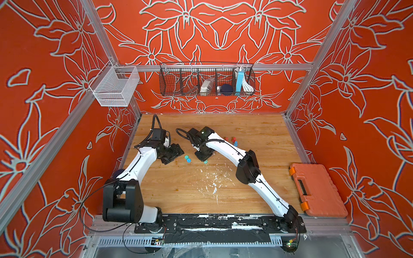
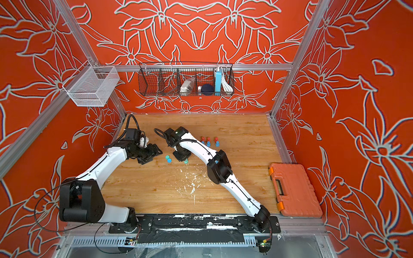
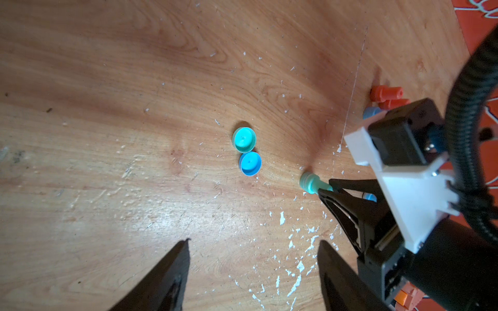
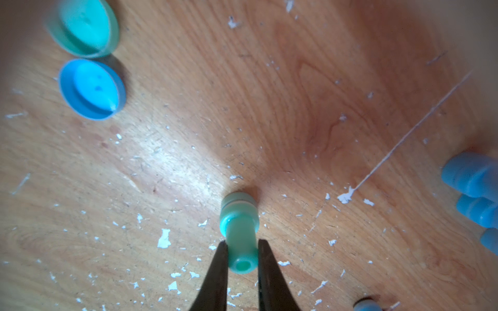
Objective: Close the stamp cap
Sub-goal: Close the cover of the stamp, then place the stamp at the center of the board.
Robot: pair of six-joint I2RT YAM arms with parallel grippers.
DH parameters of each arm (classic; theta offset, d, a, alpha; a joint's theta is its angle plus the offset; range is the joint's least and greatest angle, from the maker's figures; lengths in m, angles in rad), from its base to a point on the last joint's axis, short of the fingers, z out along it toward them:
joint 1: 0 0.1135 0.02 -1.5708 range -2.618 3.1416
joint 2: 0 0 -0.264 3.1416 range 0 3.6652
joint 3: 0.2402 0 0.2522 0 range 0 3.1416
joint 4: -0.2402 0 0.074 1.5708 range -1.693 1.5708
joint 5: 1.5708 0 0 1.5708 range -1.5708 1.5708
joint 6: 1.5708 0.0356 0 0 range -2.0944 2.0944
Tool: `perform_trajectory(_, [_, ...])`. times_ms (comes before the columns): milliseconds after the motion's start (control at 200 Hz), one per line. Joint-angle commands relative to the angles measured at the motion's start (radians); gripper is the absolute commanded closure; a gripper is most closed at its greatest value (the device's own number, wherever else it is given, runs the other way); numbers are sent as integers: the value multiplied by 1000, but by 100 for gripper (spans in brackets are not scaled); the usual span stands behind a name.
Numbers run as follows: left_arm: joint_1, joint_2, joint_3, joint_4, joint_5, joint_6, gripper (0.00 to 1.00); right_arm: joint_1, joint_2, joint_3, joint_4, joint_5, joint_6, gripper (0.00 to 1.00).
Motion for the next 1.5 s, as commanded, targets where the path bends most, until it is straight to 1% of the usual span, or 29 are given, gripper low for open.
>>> perform_trajectory(0, [6,-11,-1,0,14,1,25,-10,44,-60,-37,73,10,85])
perform_trajectory(155, [6,-7,2,3,18,-2,25,-11,41,-77,-41,106,8,86])
perform_trajectory(240, [6,-4,7,3,21,-2,25,-18,26,-120,-35,133,2,85])
perform_trajectory(430, [7,-7,11,-3,19,2,25,-76,-89,-359,88,149,-7,86])
perform_trajectory(661, [5,-5,9,-1,23,-1,25,-164,-178,-549,174,156,-24,87])
perform_trajectory(776, [6,-5,11,0,23,-2,25,-219,-236,-662,253,129,-23,88])
perform_trajectory(851, [6,-3,12,0,24,-4,25,-256,-257,-707,283,120,-24,88])
perform_trajectory(976, [6,-3,8,3,26,-8,25,-308,-275,-741,323,108,-29,89])
perform_trajectory(1176, [5,-5,11,0,21,-10,25,-371,-269,-741,344,91,-41,89])
perform_trajectory(1286, [6,-6,10,-3,17,-9,25,-409,-269,-751,349,58,-43,90])
perform_trajectory(1296, [6,-6,9,-3,17,-10,25,-412,-268,-752,370,57,-44,90])
perform_trajectory(1491, [5,-6,5,0,15,-12,25,-465,-258,-729,367,84,-56,90])
